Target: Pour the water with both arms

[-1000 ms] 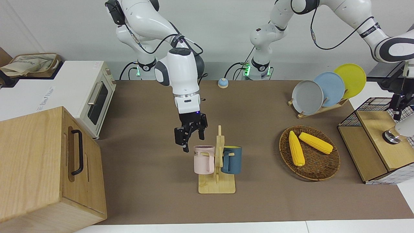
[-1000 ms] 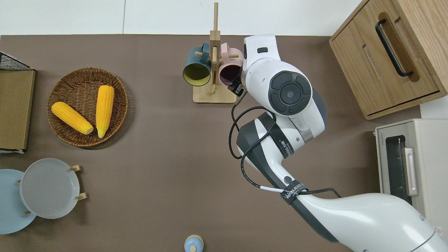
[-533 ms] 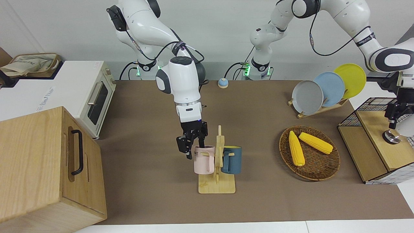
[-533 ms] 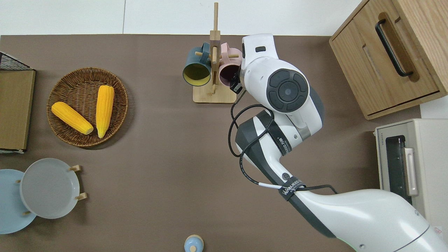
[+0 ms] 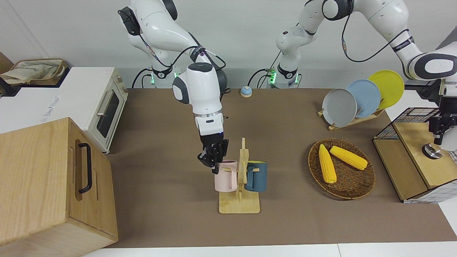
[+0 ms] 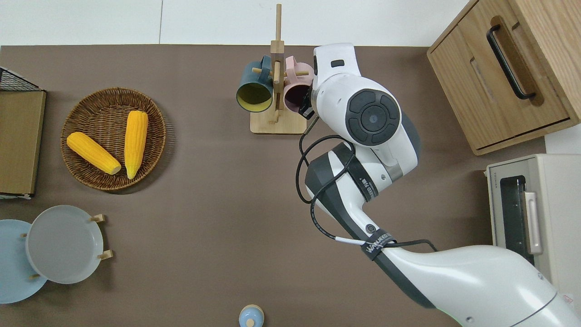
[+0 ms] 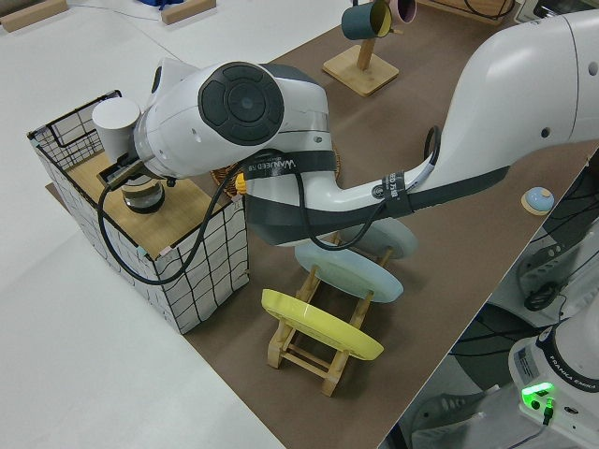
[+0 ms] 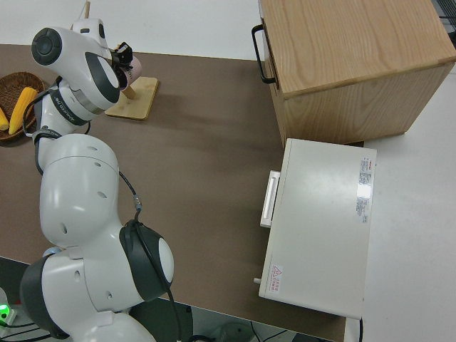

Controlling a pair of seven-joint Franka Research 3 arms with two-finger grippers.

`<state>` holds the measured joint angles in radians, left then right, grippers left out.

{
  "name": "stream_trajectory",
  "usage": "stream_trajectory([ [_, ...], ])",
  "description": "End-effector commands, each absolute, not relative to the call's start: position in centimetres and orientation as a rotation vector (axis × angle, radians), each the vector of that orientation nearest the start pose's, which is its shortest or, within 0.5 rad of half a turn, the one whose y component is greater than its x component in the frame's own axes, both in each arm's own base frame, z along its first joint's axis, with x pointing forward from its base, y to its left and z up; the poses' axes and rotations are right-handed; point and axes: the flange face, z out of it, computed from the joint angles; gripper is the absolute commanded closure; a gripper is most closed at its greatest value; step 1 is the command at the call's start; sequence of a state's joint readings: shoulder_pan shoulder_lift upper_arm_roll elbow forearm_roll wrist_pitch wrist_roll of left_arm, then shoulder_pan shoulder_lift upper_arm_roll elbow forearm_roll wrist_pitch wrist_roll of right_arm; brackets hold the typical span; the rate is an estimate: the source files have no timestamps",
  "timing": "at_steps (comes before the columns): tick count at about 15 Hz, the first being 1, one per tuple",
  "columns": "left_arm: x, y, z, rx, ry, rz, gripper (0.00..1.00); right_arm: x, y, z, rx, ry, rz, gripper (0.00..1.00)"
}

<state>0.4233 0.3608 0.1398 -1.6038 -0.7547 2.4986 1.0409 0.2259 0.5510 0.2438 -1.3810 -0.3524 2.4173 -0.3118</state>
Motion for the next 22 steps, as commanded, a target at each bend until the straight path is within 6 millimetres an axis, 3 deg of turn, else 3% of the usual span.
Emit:
stream_trajectory([
  [1,60.6,36.8,48.3,-2.929,-0.035,-1.197,0.71,69.4,30.2,45.4,-2.83,-1.433,-0.852,0.856],
  [2,60.6,36.8,48.3,-2.929,-0.037,-1.198,0.9,69.4,30.2,45.4,-2.83,-1.433,-0.852,0.862],
  [3,60.6,36.8,48.3,-2.93,-0.04,-1.198,1.0,69.4,30.1,45.4,-2.831,-1.429,-0.852,0.865],
  [7,60.6,36.8,48.3,-2.931,-0.046,-1.198,1.0,69.5,29.9,45.5,-2.834,-1.419,-0.853,0.877],
  [9,60.6,36.7,48.4,-2.933,-0.056,-1.2,1.0,69.5,29.9,45.4,-2.834,-1.415,-0.85,0.931],
  [22,60.7,36.7,49.4,-2.921,-0.06,-1.22,1.0,69.5,29.4,46.2,-2.844,-1.405,-0.855,0.95],
])
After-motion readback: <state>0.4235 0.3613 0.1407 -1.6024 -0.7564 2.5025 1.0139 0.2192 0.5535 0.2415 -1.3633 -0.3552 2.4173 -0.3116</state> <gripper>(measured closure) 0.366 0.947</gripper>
